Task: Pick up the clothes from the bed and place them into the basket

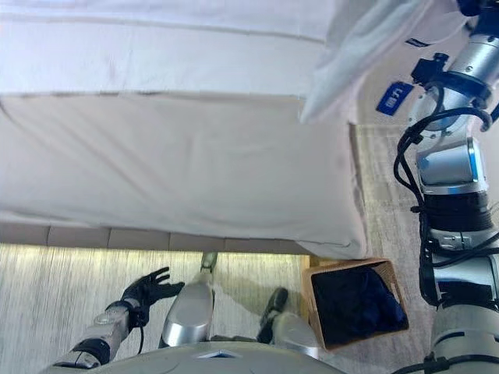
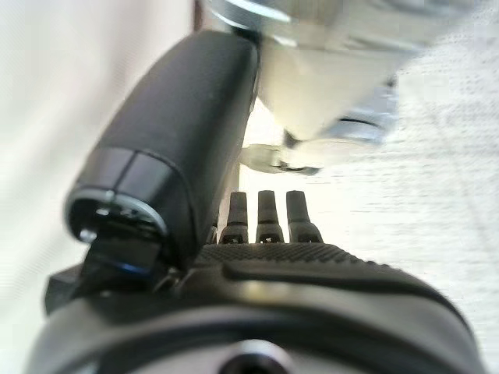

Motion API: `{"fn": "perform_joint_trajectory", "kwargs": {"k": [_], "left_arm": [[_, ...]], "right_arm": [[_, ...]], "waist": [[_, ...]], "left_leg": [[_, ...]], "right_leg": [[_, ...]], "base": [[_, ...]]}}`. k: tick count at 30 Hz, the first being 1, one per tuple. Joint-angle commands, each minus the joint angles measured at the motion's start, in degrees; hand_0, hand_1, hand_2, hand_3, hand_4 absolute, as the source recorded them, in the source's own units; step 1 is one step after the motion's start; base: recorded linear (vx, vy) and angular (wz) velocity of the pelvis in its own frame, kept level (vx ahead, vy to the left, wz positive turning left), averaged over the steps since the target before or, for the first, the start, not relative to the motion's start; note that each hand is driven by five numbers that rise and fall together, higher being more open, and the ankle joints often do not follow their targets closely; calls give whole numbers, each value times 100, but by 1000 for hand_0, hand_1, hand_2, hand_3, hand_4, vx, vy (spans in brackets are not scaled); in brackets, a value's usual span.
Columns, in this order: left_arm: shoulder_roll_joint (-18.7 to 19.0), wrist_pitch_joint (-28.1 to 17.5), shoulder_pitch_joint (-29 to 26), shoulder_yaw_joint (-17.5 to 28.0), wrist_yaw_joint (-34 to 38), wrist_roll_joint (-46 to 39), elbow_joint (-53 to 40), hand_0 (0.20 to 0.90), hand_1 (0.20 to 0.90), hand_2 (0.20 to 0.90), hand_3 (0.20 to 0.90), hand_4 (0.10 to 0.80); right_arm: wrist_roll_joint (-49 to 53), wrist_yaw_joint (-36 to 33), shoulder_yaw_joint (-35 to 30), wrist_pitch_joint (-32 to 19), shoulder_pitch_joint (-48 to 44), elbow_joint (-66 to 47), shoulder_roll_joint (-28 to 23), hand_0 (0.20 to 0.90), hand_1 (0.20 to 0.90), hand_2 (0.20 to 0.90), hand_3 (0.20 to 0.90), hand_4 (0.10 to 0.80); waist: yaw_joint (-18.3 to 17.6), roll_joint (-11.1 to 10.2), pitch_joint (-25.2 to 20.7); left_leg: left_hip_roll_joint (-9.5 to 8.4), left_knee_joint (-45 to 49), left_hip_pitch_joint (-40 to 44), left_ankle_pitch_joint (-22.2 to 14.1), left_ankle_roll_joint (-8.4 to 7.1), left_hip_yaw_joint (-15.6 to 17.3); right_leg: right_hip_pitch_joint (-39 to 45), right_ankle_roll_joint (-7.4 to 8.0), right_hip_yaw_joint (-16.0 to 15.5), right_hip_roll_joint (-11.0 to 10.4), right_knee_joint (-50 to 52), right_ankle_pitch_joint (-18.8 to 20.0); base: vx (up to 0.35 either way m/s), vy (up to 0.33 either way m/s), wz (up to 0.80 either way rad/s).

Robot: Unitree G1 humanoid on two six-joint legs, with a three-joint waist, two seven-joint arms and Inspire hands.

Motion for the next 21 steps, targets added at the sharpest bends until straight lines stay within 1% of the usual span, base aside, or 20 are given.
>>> {"fn": "perform_joint_trajectory", "kwargs": {"k": [1,6,8,10,12,15,18,19,20,21], "left_arm": [[-287,39,40,-455,-37,85,323,900,900,900,900,800],[-275,133,-14,-515,-37,117,306,900,900,900,900,800],[-245,224,-58,-586,-74,137,269,900,900,900,900,800],[-248,220,-65,-632,-92,161,273,900,900,900,900,800],[-236,226,-75,-699,-139,242,277,900,900,900,900,800],[-220,186,-73,-820,-211,327,283,900,900,900,900,800],[-180,111,-88,-929,-304,366,199,900,900,900,900,800],[-174,84,-150,-980,-314,336,177,900,900,900,900,800],[-174,80,-170,-992,-309,323,171,900,900,900,900,800],[-187,66,-268,-1045,-308,276,145,900,900,900,900,800]], "right_arm": [[72,-264,-201,-292,219,35,-977,300,300,300,200,100],[337,150,-489,-160,752,386,-973,300,300,300,200,100],[488,515,-602,-48,1173,674,-840,300,300,300,200,100],[502,641,-625,-65,1360,805,-738,300,300,300,200,100],[406,828,-616,57,1597,1001,-582,300,300,300,200,100],[278,1045,-516,107,1893,1371,-364,300,300,300,200,100],[153,1132,-380,209,2161,1690,-188,300,300,300,200,100],[151,1140,-320,250,2164,1805,-167,300,300,300,200,100],[139,1133,-301,249,2153,1837,-167,300,300,300,200,100],[169,1168,-255,289,2113,1976,-200,300,300,300,200,100]], "waist": [[-426,378,-1264],[-669,431,-1347],[-844,476,-1346],[-906,503,-1326],[-974,542,-1301],[-1076,629,-1225],[-1168,772,-1063],[-1197,836,-976],[-1204,852,-955],[-1242,938,-853]], "left_leg": [[-215,2,636,-1134,331,408],[-185,2,751,-1185,305,609],[-153,2,792,-1196,290,732],[-139,2,799,-1194,290,774],[-119,2,803,-1183,287,822],[-91,2,814,-1160,290,876],[-92,2,762,-1107,295,874],[-95,28,701,-1083,290,862],[-97,36,680,-1076,289,858],[-103,70,595,-1043,274,840]], "right_leg": [[-196,-214,269,388,212,-147],[-149,-229,428,435,114,-104],[-164,-233,524,465,69,-67],[-182,-238,560,477,68,-61],[-212,-247,589,495,91,-64],[-264,-271,619,512,151,-92],[-434,-312,648,483,359,-169],[-542,-334,647,454,474,-200],[-577,-340,647,446,513,-213],[-710,-360,653,411,650,-252]], "base": [[-13,-70,-39],[-3,-72,-28],[-20,-136,-36],[-26,-104,-29],[-21,-131,-31],[-17,-140,-16],[-76,-108,-18],[-113,-59,-8],[-149,-36,-6],[-166,-1,-4]]}}
